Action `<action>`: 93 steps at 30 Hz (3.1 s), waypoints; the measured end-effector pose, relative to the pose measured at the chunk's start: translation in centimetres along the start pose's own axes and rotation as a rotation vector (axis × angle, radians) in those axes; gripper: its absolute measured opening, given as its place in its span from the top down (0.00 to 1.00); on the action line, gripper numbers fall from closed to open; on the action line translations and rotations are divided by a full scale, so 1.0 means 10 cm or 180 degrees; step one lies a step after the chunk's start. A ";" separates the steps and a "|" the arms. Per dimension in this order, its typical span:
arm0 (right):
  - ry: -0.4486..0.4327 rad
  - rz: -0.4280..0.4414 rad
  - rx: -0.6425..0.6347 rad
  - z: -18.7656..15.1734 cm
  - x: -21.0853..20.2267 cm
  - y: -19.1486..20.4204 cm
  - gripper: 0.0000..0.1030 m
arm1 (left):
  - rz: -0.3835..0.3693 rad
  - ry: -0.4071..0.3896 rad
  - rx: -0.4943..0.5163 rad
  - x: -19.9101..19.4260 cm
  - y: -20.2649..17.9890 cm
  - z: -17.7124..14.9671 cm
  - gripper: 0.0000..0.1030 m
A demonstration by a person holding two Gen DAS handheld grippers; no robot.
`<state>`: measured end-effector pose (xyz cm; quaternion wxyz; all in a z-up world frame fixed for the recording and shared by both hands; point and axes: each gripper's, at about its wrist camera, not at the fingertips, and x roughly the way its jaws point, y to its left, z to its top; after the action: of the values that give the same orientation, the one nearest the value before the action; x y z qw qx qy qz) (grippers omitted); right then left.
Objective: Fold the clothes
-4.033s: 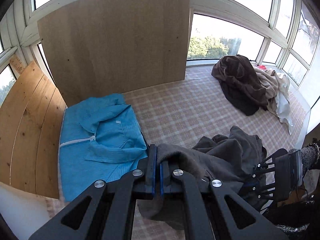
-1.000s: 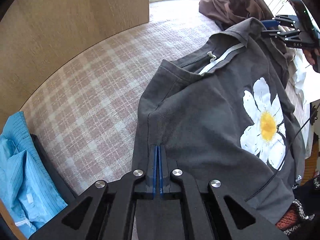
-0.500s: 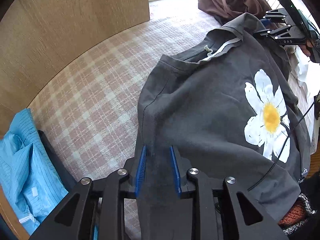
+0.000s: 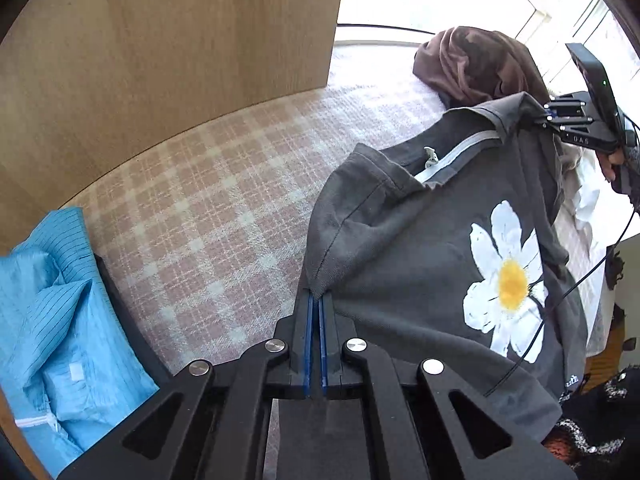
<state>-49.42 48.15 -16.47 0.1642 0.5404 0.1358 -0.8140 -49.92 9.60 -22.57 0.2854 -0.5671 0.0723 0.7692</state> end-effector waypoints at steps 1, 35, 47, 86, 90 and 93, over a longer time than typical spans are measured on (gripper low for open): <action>-0.0109 0.0035 0.0047 0.02 -0.17 -0.01 0.96 | -0.0045 -0.0090 -0.0070 -0.14 0.02 0.00 0.98; 0.0164 0.0501 0.1267 -2.18 -0.49 0.60 0.78 | -0.0983 0.0528 -0.0714 -0.16 -1.02 -2.13 0.72; 0.0508 0.0394 0.1715 -3.65 -0.50 1.18 0.77 | -0.0648 0.0682 -0.0141 -0.11 -1.97 -2.41 0.69; -0.0257 0.0317 0.0729 -2.41 -1.12 0.97 0.84 | -0.0026 -0.0264 -0.0812 -1.22 -0.91 -2.38 0.90; 0.0114 0.0841 0.0825 -2.96 -0.84 1.15 0.78 | -0.0197 -0.0014 -0.0584 -1.02 -1.15 -2.62 0.67; 0.0266 0.1003 0.1012 -3.27 -0.68 1.34 0.67 | -0.0161 0.0166 -0.0499 -0.78 -1.27 -2.68 0.62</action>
<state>-14.14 49.78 -23.16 0.1963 0.6073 -0.0736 -0.7663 -19.54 5.62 -22.04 0.2575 -0.6092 0.0049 0.7500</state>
